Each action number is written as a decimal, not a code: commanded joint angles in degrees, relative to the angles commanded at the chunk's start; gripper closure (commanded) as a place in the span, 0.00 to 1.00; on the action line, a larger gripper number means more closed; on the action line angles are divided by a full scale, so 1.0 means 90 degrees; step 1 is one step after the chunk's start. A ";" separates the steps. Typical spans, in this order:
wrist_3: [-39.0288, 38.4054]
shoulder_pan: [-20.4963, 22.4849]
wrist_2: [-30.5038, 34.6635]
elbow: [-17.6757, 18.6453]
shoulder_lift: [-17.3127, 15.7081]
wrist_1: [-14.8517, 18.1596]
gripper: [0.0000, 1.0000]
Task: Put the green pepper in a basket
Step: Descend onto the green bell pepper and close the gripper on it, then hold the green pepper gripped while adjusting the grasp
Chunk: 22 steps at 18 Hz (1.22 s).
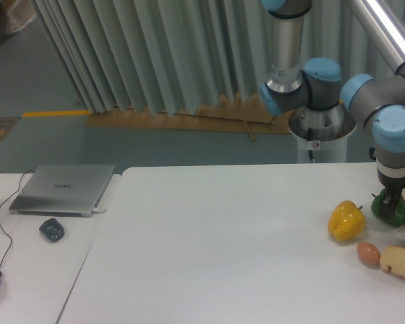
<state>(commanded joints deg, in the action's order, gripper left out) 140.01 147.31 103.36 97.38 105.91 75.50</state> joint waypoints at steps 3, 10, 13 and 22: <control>0.0000 -0.0010 -0.0010 0.0048 0.0019 -0.0010 0.00; 0.0020 -0.0088 -0.0010 0.0156 0.0010 -0.0049 0.00; 0.0039 -0.0127 -0.0019 0.0273 -0.0010 -0.0098 0.00; 0.0459 0.0039 -0.0019 0.0458 -0.0078 -0.0098 0.00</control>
<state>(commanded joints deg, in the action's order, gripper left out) 144.14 147.65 103.18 101.51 105.21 74.62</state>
